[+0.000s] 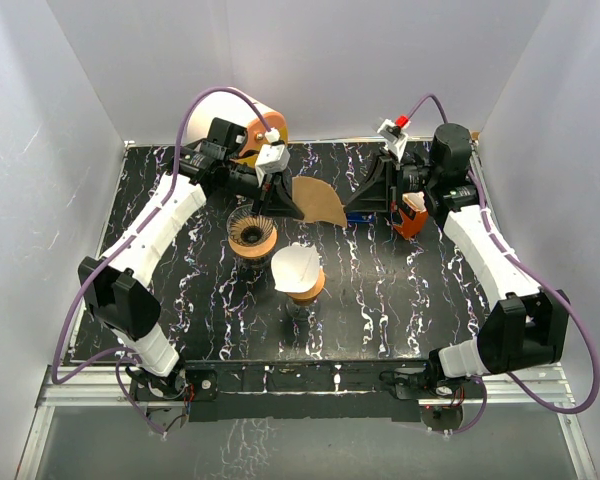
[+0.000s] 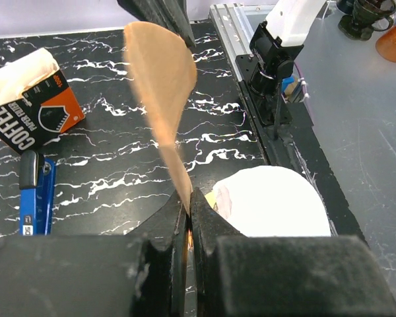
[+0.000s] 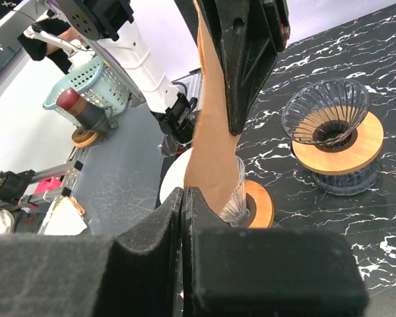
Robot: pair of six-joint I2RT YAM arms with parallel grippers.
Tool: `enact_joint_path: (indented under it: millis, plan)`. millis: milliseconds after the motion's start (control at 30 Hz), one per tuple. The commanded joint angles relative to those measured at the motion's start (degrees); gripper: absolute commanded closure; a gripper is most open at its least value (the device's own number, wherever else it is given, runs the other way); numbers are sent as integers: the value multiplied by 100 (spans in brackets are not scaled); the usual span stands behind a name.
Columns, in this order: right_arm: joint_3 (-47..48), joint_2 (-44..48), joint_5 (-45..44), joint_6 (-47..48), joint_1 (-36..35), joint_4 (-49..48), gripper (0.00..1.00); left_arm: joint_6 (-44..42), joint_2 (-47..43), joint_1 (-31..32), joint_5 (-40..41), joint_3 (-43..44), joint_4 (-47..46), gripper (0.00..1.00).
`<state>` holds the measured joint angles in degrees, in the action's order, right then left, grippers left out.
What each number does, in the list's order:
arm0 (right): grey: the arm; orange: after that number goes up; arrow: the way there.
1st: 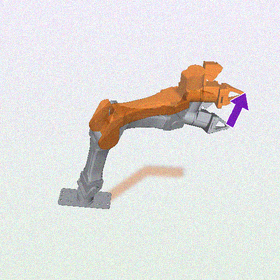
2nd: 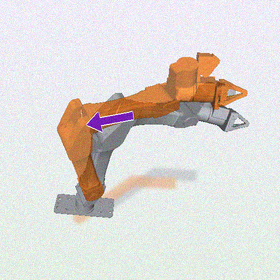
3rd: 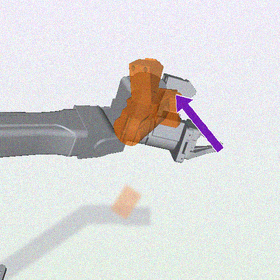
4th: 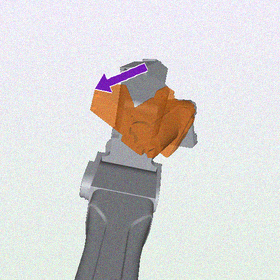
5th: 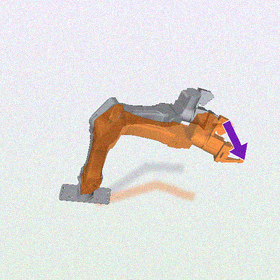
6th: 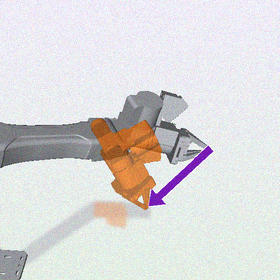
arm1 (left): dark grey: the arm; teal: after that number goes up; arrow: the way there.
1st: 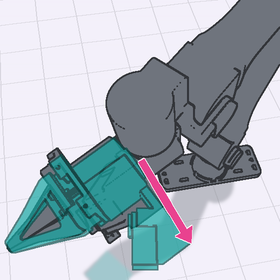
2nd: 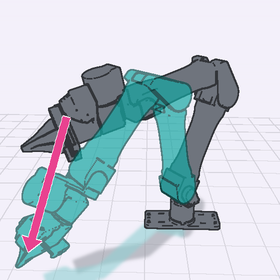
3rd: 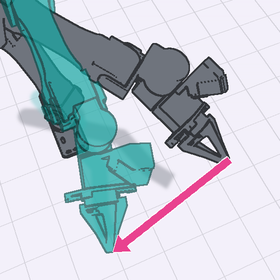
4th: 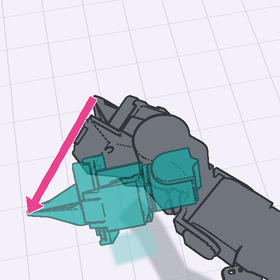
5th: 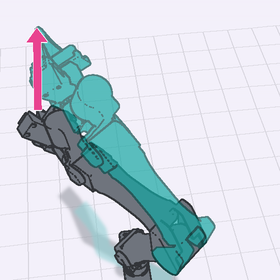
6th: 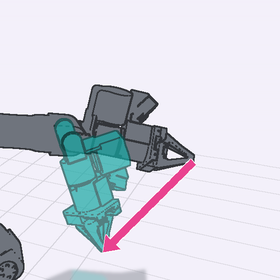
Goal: Place the coffee filter in the dripper
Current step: Pick up the coffee filter from the coffee filter holder.
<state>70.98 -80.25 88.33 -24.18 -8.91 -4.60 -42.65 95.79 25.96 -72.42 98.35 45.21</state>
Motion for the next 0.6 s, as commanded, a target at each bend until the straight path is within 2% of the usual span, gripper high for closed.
enact_joint_path:
  millis: [0,567]
  plan:
    - [-82,276,75,-42,-33,-267,100,-540,-92,76,-206,334,276,100]
    - [-206,437,123,-43,-119,-259,100,-1365,14,159,-136,653,763,100]
